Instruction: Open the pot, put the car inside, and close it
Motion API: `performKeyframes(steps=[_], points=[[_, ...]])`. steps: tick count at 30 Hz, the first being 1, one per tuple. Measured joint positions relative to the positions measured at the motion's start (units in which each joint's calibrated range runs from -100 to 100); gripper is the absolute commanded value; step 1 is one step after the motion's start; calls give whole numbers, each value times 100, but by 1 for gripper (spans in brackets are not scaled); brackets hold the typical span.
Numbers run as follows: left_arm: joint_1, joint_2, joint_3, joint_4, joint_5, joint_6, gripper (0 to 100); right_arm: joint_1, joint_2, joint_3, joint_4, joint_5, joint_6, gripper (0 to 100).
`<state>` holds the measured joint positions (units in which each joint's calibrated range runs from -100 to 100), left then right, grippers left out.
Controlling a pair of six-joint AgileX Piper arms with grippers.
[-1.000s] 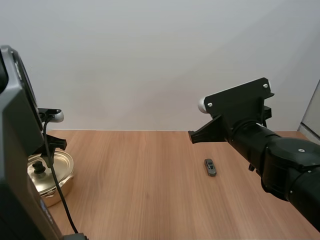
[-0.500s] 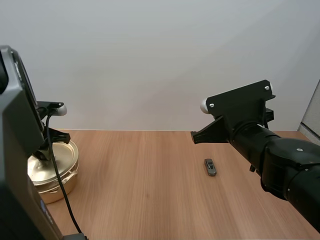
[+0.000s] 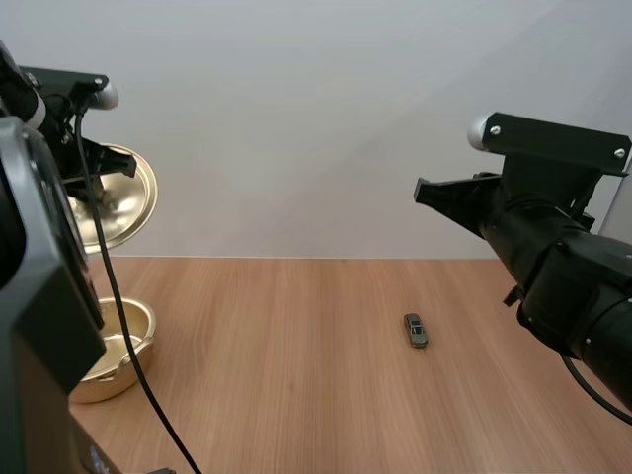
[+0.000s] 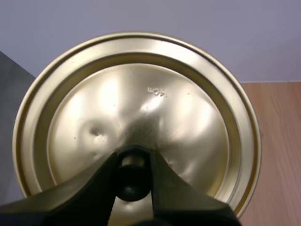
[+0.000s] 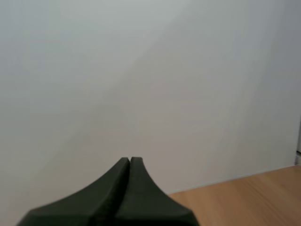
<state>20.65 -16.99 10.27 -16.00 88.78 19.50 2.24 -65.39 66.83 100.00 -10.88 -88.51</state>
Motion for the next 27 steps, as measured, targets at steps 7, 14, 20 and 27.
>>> performKeyframes(steps=[7,14,20,27], points=[[0,-312,-600,-297,479,24,0,0,0,-398,-691,1736,325,0],[0,-440,-870,-401,803,24,0,0,20,-1443,-1868,3282,344,0],[0,-466,-870,-558,1026,24,0,-7,110,-2016,-2727,3016,344,0],[0,-466,-870,-579,1122,24,0,-53,327,-2028,-2511,2913,380,0]])
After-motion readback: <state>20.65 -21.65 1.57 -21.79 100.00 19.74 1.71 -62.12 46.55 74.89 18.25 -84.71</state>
